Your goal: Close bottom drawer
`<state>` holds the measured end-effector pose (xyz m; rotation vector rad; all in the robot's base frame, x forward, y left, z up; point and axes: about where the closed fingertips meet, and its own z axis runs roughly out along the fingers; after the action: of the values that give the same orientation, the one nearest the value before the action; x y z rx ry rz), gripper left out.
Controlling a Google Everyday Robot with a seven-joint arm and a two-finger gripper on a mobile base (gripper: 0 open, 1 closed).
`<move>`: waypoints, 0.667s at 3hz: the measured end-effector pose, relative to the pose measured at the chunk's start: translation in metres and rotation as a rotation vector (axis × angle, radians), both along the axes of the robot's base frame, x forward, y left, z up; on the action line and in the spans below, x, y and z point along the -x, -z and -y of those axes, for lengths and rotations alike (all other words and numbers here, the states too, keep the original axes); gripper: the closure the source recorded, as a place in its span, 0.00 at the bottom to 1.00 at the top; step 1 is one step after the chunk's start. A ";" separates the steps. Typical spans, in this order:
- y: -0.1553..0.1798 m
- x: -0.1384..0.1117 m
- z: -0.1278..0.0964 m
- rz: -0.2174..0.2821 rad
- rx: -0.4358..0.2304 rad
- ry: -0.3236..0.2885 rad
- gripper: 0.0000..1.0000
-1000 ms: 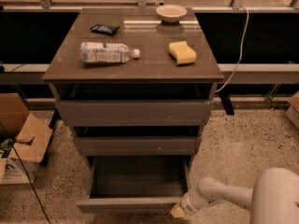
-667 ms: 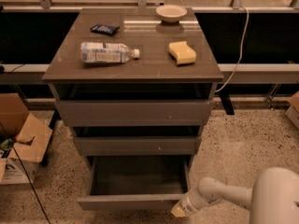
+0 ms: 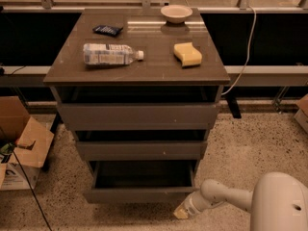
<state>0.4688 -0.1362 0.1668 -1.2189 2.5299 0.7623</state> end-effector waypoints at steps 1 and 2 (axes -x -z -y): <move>0.010 -0.030 -0.007 0.017 -0.009 0.012 1.00; 0.028 -0.068 -0.026 0.032 -0.024 0.018 0.83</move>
Offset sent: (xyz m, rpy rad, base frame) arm 0.1968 0.0333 -0.0445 0.0230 -0.1470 -0.0906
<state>0.5365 -0.1099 0.1383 -1.1892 2.4958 0.7610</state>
